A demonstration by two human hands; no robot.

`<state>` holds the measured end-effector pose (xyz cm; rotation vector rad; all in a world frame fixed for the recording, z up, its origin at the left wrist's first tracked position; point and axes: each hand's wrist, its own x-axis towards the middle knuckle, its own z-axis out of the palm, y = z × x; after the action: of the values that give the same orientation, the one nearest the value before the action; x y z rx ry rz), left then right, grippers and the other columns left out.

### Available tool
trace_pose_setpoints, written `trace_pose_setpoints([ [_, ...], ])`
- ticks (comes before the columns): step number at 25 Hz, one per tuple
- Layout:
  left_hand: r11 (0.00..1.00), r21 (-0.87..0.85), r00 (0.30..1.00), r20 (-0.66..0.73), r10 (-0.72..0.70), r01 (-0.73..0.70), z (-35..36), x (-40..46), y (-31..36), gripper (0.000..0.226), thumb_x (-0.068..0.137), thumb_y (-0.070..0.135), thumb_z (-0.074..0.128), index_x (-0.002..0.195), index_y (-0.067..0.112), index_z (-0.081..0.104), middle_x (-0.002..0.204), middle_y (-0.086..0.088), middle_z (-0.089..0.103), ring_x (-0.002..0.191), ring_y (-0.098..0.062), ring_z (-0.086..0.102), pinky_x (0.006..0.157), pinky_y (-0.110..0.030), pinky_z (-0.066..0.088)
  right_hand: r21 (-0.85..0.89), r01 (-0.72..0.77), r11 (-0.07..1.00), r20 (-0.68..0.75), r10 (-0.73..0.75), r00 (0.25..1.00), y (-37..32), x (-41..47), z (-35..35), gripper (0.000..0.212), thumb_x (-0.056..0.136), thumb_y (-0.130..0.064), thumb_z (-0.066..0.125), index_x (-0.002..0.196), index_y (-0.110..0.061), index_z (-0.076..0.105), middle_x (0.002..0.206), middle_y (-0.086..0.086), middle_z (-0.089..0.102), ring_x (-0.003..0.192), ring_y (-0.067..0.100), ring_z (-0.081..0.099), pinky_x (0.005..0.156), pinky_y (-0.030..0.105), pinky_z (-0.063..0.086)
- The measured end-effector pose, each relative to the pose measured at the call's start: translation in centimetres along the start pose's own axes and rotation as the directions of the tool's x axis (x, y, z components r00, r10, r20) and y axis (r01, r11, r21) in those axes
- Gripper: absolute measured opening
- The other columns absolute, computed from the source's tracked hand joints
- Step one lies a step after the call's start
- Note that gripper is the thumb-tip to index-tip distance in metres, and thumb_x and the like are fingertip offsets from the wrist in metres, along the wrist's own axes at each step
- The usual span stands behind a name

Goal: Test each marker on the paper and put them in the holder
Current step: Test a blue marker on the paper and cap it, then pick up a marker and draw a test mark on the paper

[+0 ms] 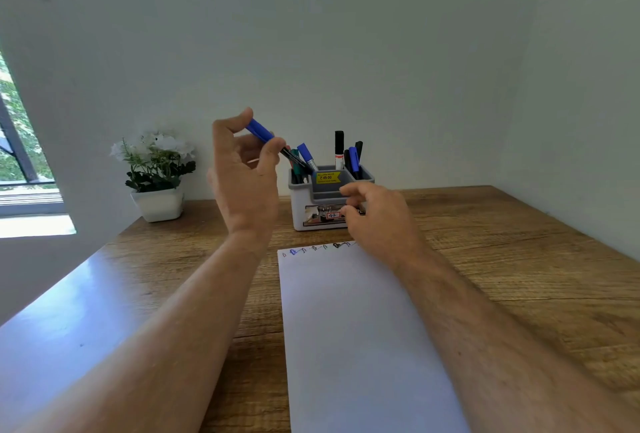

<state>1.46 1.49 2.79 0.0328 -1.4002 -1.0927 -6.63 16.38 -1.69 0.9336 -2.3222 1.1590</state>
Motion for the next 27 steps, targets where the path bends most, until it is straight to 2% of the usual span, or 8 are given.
trace_pose_setpoints([
  [4,0.982,0.086,0.986,-0.001,0.169,-0.168,0.3,1.0,-0.7,0.037,0.087,0.016,0.069,0.117,0.027,0.052,0.095,0.012,0.066,0.083,-0.012,0.070,0.073,-0.032,0.059,-0.022,0.026,0.999,0.018,-0.026,0.999,0.0,0.0,0.2,0.029,0.094,-0.018,0.061,0.122,-0.020,0.064,0.098,-0.007,0.066,0.083,0.002,0.058,0.069,0.004,0.039],
  [9,0.981,0.135,0.990,0.035,0.136,-0.140,0.7,1.7,-2.4,0.042,0.086,0.017,0.071,0.120,0.027,0.050,0.094,0.008,0.068,0.077,-0.002,0.068,0.068,-0.016,0.055,-0.033,0.036,0.999,0.019,-0.035,0.999,0.3,0.2,0.5,0.026,0.094,-0.019,0.060,0.119,-0.022,0.065,0.099,-0.007,0.069,0.078,-0.001,0.057,0.065,0.000,0.035],
  [14,0.974,0.196,0.990,0.104,0.093,-0.112,0.9,1.8,-3.5,0.031,0.084,0.020,0.074,0.097,0.031,0.048,0.087,0.011,0.065,0.073,0.002,0.066,0.063,-0.008,0.050,-0.033,0.043,0.999,0.039,-0.042,0.998,0.3,0.2,0.8,0.025,0.095,-0.020,0.060,0.118,-0.023,0.065,0.099,-0.008,0.069,0.085,0.000,0.058,0.074,0.008,0.047],
  [17,0.954,0.278,0.979,0.195,0.058,-0.111,1.0,1.3,-4.3,0.021,0.087,0.018,0.072,0.097,0.029,0.057,0.088,0.015,0.066,0.075,0.004,0.064,0.064,-0.005,0.047,-0.042,0.046,0.998,0.032,-0.045,0.998,0.4,0.3,1.0,0.024,0.094,-0.020,0.060,0.117,-0.023,0.066,0.103,-0.006,0.071,0.086,0.000,0.057,0.066,0.000,0.033],
  [19,0.924,0.362,0.963,0.270,0.025,-0.126,1.2,1.0,-4.7,0.022,0.088,0.016,0.069,0.106,0.026,0.061,0.098,0.012,0.067,0.079,0.001,0.064,0.068,-0.009,0.050,-0.047,0.044,0.998,0.026,-0.043,0.999,0.3,0.2,1.0,0.024,0.094,-0.020,0.060,0.117,-0.023,0.067,0.105,-0.005,0.071,0.085,-0.001,0.057,0.065,0.000,0.031],
  [21,0.878,0.453,0.937,0.349,-0.012,-0.157,1.4,0.9,-5.0,0.027,0.089,0.019,0.069,0.115,0.026,0.062,0.108,0.007,0.068,0.091,-0.005,0.063,0.081,-0.023,0.055,-0.046,0.042,0.998,0.030,-0.041,0.999,0.2,0.2,1.0,0.023,0.094,-0.020,0.060,0.116,-0.022,0.067,0.106,-0.003,0.071,0.087,0.001,0.058,0.066,0.001,0.033],
  [23,0.819,0.543,0.906,0.416,-0.071,-0.185,1.5,0.8,-5.3,0.033,0.088,0.031,0.069,0.121,0.027,0.063,0.114,0.003,0.068,0.108,-0.015,0.060,0.093,-0.040,0.052,-0.041,0.050,0.998,0.034,-0.049,0.998,0.1,0.2,1.0,0.023,0.093,-0.020,0.061,0.115,-0.021,0.068,0.106,-0.002,0.072,0.089,0.003,0.061,0.068,0.004,0.036],
  [27,0.713,0.669,0.869,0.462,-0.178,-0.209,1.7,0.7,-5.6,0.045,0.091,0.050,0.059,0.130,0.028,0.061,0.126,-0.005,0.066,0.121,-0.026,0.054,0.098,-0.050,0.047,-0.033,0.052,0.998,0.046,-0.050,0.998,0.1,0.1,0.9,0.022,0.093,-0.020,0.062,0.114,-0.020,0.069,0.107,-0.001,0.072,0.092,0.006,0.063,0.071,0.008,0.040],
])
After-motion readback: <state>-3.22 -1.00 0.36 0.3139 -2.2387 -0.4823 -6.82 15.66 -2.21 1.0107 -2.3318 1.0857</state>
